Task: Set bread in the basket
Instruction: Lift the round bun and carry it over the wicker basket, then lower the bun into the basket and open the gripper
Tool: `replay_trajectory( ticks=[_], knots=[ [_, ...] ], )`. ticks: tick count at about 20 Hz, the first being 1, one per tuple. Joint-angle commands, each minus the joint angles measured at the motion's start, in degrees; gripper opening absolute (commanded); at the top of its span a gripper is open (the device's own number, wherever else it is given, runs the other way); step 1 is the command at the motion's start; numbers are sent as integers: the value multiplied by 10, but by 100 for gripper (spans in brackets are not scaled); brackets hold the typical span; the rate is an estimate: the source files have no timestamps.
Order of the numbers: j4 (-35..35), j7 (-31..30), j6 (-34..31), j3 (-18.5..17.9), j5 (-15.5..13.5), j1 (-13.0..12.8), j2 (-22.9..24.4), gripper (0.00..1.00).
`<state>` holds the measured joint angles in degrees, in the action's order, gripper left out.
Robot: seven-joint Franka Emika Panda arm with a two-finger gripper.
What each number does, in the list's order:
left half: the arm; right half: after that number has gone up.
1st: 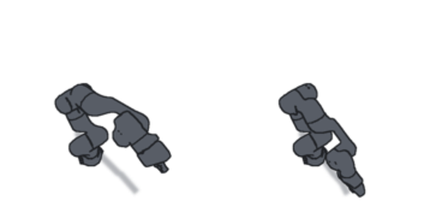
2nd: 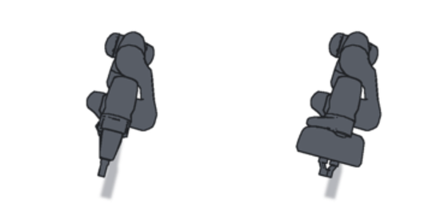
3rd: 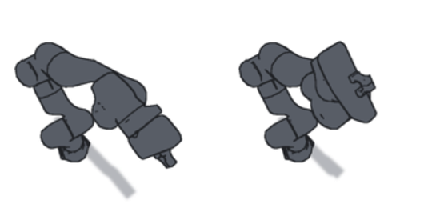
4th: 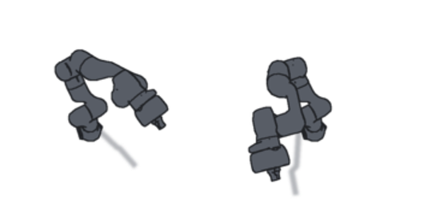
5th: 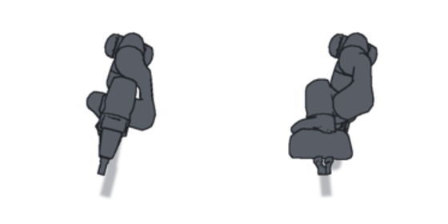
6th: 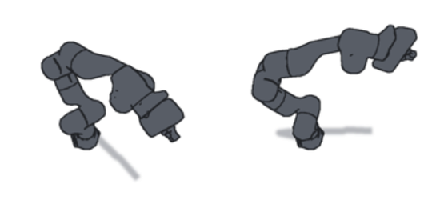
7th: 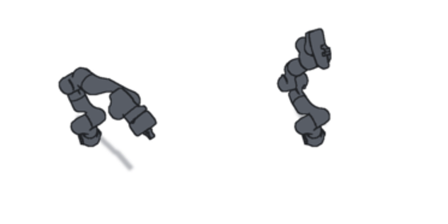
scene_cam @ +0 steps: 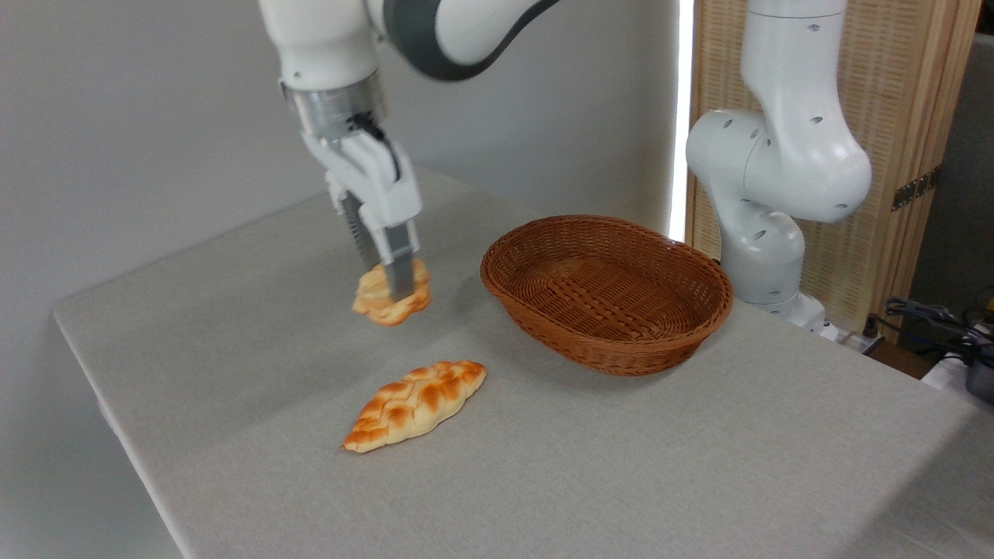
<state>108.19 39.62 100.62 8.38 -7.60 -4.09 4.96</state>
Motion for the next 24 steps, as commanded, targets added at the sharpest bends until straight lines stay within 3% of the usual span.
replay_trajectory(
  ticks=[1,5,14,24],
  knots=[
    [54,-9,-52,-13,2,-2,71,63],
    [93,-10,-105,-13,3,-2,108,67],
    [167,-27,-148,-10,0,-11,119,100],
    [165,-21,-155,-5,-6,-56,89,100]
  ],
)
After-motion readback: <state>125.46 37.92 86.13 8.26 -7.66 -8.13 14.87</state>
